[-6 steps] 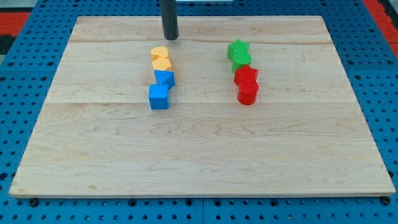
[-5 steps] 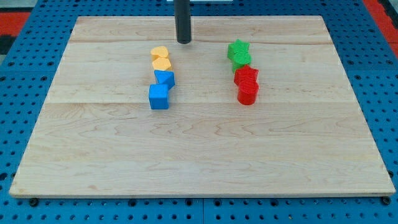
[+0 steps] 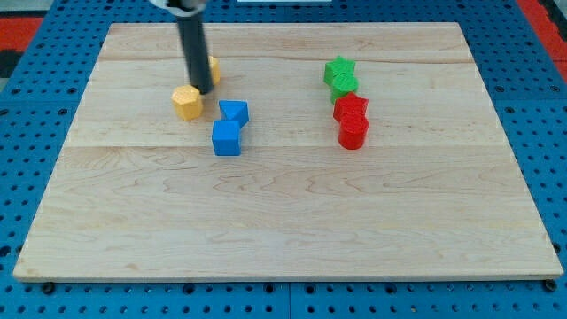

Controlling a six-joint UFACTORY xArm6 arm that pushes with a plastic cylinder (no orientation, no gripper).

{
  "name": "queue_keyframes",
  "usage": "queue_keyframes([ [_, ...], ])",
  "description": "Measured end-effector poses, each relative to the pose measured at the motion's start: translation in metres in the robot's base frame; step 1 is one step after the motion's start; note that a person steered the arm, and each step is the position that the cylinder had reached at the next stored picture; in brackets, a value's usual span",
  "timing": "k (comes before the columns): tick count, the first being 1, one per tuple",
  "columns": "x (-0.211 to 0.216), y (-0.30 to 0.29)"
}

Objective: Separate the yellow blocks from each other

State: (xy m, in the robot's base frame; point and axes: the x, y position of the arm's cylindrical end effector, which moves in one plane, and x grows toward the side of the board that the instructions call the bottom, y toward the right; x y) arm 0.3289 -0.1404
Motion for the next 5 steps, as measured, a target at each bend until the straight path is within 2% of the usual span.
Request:
queue_keyframes([
  [1, -0.017, -0.021],
  [2, -0.005, -0.014],
  [5, -0.009, 0.044],
])
